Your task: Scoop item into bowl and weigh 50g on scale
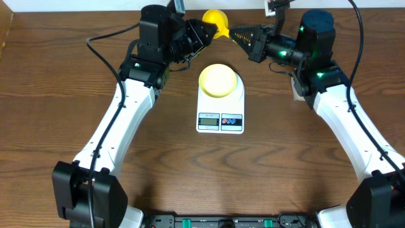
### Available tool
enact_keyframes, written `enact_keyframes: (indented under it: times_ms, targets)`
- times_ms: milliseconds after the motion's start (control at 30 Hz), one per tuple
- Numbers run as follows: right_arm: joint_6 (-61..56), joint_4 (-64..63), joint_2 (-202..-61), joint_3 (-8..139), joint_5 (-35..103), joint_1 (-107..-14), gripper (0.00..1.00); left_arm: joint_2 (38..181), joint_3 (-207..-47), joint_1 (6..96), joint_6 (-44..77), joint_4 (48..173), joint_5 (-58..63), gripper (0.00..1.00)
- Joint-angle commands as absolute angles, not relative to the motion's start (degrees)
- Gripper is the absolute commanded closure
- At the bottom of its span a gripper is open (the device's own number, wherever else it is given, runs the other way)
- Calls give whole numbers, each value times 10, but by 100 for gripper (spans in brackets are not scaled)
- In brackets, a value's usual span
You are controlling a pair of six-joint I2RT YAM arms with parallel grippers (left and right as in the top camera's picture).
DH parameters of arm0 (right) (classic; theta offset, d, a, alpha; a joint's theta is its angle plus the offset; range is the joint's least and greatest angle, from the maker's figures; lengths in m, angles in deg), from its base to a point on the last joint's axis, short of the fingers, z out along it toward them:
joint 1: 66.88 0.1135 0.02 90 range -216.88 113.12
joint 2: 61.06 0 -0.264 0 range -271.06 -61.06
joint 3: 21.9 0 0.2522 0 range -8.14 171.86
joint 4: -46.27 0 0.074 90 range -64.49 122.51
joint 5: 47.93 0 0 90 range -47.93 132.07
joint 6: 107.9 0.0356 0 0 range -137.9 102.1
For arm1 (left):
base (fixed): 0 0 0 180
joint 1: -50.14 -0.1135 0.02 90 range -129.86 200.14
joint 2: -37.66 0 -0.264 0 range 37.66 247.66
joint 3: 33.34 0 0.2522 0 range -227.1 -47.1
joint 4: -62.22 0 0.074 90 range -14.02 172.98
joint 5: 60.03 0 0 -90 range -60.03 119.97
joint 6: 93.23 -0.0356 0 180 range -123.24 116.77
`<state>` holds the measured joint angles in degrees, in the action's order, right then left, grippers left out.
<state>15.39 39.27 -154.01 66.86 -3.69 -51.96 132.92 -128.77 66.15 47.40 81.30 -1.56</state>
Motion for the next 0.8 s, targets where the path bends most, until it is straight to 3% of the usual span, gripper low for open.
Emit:
enact_keyframes:
  times_ms: [0,267,500,767]
  targets:
    - [155,394,-1536,679,-53,-519,99,1331,-1286,661,465,810,-3,88]
    - [155,382,-1536,679,-53,-518,98,1331,-1286,661,465,810,27,92]
    - [138,375,-1537,679,-52,-518,74,1331,-1286,661,466,810,37,92]
    - [126,379,-1537,679,-50,-518,72,1331,-1286,661,513,813,37,92]
